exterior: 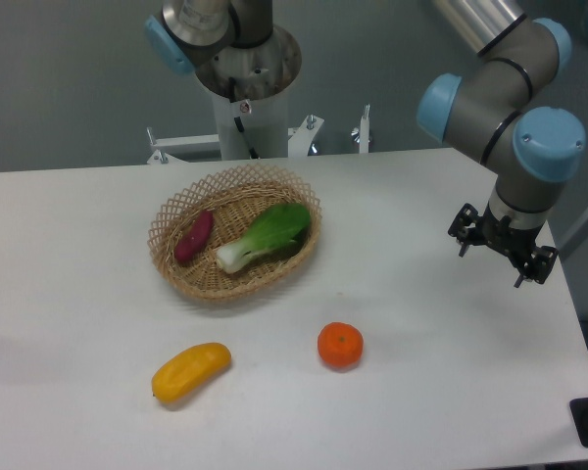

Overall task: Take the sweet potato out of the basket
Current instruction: 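Move the gripper over the basket toward the purple sweet potato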

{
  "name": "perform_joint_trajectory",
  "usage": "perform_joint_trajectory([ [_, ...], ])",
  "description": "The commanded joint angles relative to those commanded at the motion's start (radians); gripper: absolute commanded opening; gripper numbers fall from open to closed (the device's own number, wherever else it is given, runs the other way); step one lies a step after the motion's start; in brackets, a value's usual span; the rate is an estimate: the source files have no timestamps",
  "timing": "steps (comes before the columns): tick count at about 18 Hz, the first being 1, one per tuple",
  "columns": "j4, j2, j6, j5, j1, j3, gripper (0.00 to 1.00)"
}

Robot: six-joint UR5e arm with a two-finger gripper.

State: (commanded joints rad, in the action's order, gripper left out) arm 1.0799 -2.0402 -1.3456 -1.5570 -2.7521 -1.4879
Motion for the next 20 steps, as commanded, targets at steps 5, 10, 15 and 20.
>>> perform_joint_trajectory([
  [5,0.002,0.04,0.124,0.028,0.049,-0.038,1.0],
  [10,-0.002,0.136,0.178,0.034,0.136,-0.162,1.0],
  [15,-0.002,0.183,0.233,0.034,0.265,-0.238,1.0],
  [20,0.0,0.193,0.255,0.034,0.408,-0.291,1.0],
])
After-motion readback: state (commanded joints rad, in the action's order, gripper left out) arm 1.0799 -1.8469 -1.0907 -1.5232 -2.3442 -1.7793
